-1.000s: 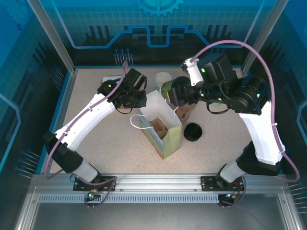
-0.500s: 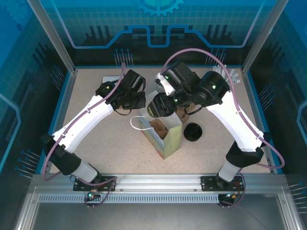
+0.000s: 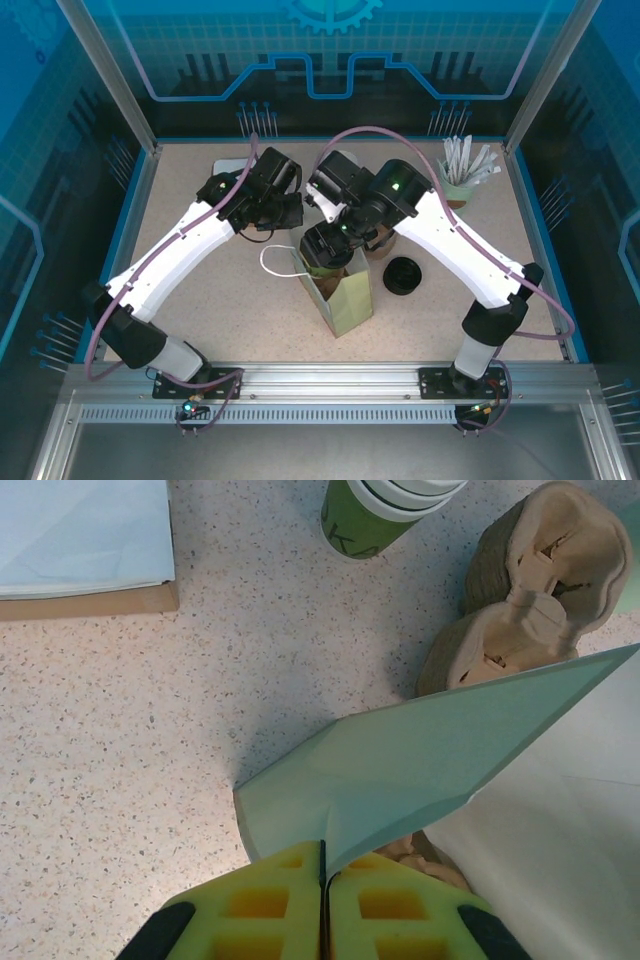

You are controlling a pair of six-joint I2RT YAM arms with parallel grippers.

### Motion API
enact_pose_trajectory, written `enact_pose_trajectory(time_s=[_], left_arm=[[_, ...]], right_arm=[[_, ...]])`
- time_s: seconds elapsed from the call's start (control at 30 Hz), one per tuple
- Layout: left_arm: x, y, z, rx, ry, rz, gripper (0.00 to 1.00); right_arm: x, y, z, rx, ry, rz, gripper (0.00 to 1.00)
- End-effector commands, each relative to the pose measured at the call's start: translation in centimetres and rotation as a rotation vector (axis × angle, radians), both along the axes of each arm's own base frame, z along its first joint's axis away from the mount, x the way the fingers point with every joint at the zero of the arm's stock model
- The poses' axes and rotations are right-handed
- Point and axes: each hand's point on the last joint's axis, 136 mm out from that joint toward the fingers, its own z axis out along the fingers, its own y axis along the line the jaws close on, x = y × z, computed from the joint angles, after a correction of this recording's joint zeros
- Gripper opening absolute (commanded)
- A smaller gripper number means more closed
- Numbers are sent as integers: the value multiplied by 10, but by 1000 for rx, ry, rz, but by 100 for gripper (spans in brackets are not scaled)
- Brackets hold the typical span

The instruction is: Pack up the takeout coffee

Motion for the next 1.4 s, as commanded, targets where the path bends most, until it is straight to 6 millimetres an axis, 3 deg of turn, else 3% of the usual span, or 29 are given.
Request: enact_pose_trajectory(time_s=[0.0, 0.4, 1.03, 1.37], left_arm=[[-5, 2, 7, -37, -6, 8, 9], [-7, 1, 8, -35, -2, -3, 9], [-10, -4, 6, -9, -27, -102, 9], [-9, -9, 8, -31, -23, -110, 9]], right_arm=[[-5, 10, -8, 12, 33, 13, 74], [4, -3, -29, -71, 61, -9, 75], [17, -34, -34, -122, 71, -67, 76], [17, -46, -54, -219, 83, -54, 76]])
